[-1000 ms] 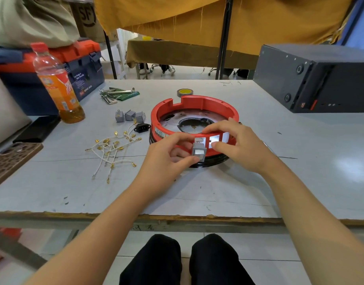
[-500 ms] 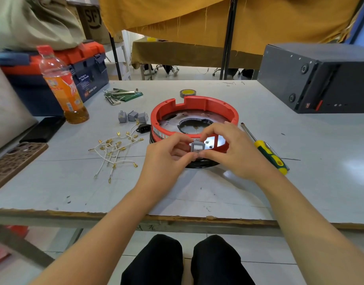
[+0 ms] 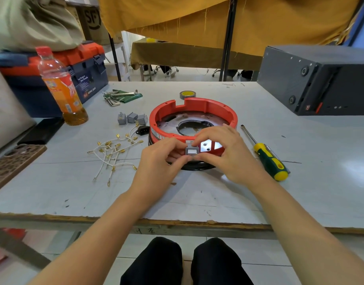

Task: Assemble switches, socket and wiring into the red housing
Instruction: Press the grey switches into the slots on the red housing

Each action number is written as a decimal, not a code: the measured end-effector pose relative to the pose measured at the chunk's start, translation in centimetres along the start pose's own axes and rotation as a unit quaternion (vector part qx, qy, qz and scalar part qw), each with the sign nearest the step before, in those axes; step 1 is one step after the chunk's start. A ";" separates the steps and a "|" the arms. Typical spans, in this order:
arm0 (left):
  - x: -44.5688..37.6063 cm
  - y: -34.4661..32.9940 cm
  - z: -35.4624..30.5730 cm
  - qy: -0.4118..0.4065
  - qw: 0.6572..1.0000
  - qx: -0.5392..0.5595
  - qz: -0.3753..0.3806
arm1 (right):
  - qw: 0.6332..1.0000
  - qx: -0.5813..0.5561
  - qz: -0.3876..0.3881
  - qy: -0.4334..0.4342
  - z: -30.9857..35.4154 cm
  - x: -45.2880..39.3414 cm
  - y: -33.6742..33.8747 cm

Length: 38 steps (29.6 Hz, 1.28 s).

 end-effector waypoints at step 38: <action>-1.5 0.1 0.1 -0.048 0.997 -0.059 0.031 | 0.999 0.022 -0.027 0.004 -0.4 -0.4 -0.4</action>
Point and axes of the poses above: each hand's wrist, its own x-axis away from the middle knuckle, its own y-axis out of the back of the hand, z = x × y, the point moved 5 cm from there along -x, towards the middle knuckle, and after that the axes turned 6 degrees about -z, right-handed, at the moved point
